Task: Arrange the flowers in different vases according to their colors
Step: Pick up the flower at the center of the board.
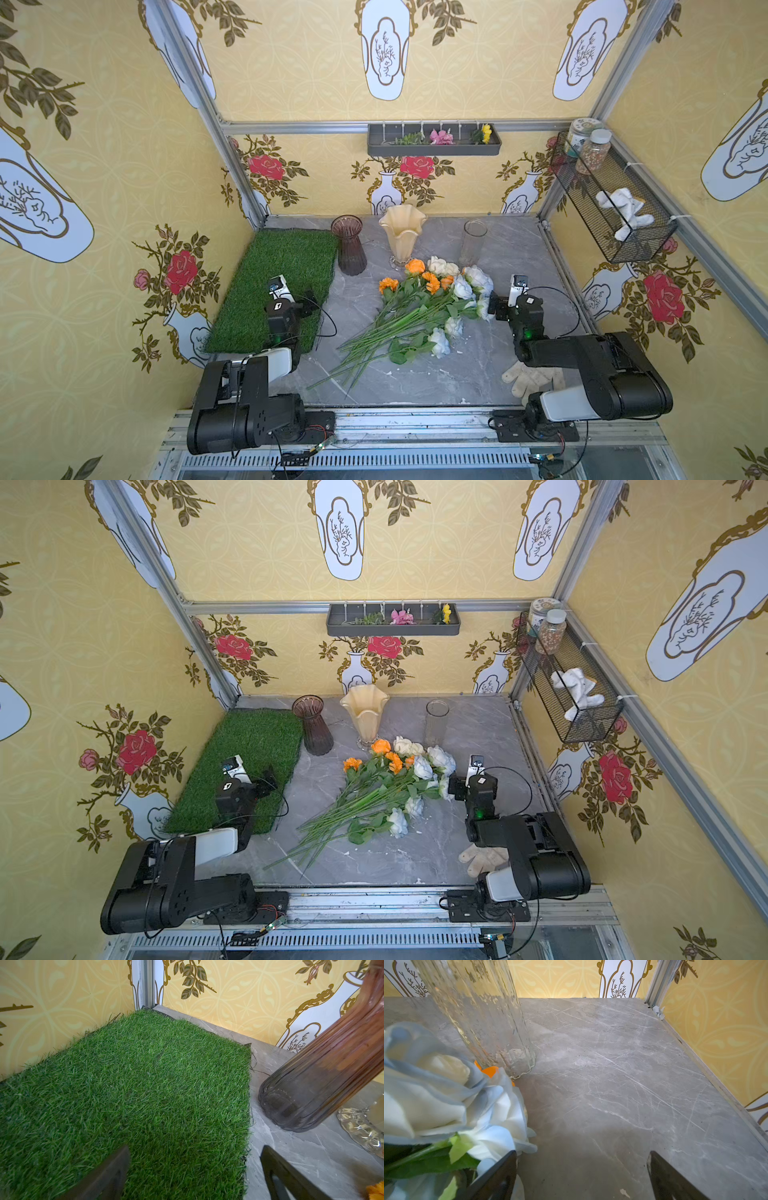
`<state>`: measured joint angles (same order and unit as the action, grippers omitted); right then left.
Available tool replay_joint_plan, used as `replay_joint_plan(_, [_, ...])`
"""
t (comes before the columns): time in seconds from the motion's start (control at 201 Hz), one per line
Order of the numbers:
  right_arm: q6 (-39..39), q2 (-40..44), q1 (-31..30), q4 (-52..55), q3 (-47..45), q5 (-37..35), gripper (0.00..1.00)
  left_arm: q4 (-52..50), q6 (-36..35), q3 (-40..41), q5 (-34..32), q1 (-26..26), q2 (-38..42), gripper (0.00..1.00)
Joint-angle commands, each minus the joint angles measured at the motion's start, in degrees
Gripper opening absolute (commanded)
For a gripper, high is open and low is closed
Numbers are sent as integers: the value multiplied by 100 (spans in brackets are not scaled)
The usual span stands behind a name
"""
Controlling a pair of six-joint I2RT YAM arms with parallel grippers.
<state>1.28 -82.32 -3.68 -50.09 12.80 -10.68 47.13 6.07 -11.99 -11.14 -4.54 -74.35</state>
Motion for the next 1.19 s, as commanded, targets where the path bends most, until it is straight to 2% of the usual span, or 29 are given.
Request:
replay_joint_plan(0.0, [4,-3,3,-265,33,-14,97,122,12,-3,6,-8,11,100])
replay_joint_plan(1.19, [1,21,44,-287,2,38,97,121,9,8,8,-4,28,100])
